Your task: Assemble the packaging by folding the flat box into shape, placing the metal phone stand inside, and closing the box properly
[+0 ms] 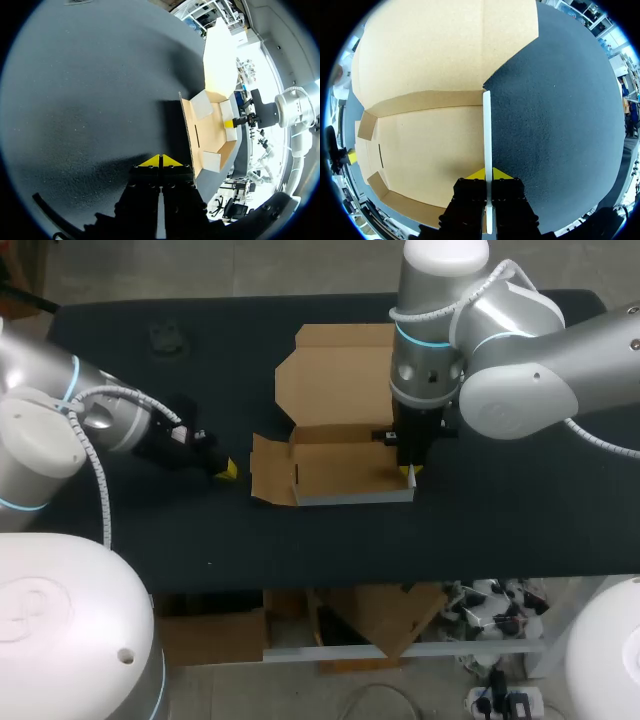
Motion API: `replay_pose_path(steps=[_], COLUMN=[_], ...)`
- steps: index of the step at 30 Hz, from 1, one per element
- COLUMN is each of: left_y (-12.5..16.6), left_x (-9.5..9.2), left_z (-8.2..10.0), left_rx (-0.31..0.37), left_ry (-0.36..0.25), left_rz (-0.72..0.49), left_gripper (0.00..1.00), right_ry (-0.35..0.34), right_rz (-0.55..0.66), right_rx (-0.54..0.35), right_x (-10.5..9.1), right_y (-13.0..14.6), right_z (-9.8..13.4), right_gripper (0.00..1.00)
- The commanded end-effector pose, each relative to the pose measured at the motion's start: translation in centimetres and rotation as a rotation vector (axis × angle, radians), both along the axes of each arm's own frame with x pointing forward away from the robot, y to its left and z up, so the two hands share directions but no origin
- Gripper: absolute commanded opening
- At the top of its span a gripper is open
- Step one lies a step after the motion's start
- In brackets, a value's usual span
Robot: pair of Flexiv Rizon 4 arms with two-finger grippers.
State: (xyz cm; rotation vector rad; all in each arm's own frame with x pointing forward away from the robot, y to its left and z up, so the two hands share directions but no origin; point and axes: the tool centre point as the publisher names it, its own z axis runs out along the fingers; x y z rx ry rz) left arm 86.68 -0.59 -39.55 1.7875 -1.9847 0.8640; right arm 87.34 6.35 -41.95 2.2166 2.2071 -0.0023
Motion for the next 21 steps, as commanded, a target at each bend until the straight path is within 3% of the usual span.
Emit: replay_pose_path(steps=[1,10,21], left_y=[0.6,0.8,-0.7], left_x=[-0.3,-0.2,-0.3], left_z=[1.4,-0.5,-1.5], left_rx=[0.029,-0.04,-0.076], left_ry=[0.015,0.038,0.053], left_rz=[0.005,0.029,0.002], left_gripper=[0.0,0.0,0.0], right_ry=[0.002,0.002,0.002], right_rz=[-0.001,-0.001,-0.001], right_rx=[-0.003,-0.003,-0.003], right_x=[0.0,0.0,0.0], right_y=[0.1,0.1,0.1], right_z=[0.0,0.0,0.0], right_gripper=[0.0,0.0,0.0])
